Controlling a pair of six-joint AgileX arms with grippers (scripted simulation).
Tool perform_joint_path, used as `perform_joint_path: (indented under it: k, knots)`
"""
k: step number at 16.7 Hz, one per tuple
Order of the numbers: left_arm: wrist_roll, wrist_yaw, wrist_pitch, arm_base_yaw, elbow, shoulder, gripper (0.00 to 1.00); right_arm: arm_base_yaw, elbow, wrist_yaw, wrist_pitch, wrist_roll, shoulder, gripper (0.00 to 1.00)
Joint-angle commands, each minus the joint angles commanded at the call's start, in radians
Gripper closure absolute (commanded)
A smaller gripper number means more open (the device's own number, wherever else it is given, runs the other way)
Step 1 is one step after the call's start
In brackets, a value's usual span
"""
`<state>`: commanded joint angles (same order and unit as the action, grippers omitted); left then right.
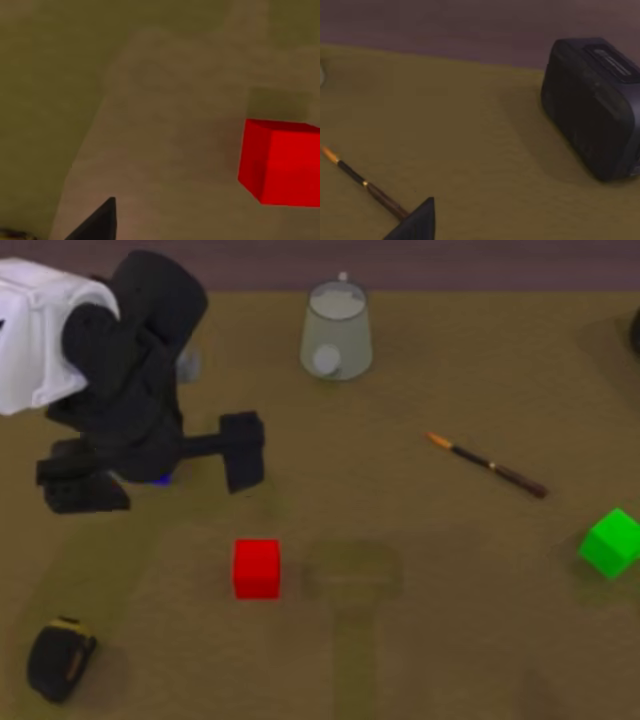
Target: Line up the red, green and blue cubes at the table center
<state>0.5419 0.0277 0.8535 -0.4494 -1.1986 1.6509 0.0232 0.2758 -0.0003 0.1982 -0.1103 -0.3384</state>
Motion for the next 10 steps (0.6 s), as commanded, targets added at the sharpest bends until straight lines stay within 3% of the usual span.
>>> perform_joint_path:
  k: [10]
  knots:
    - [-0.266,0.003,-0.407,0.306,0.794,-0.917,0.00,0.056,0.608,-0.002,0.487,-0.261,-0.959,0.00]
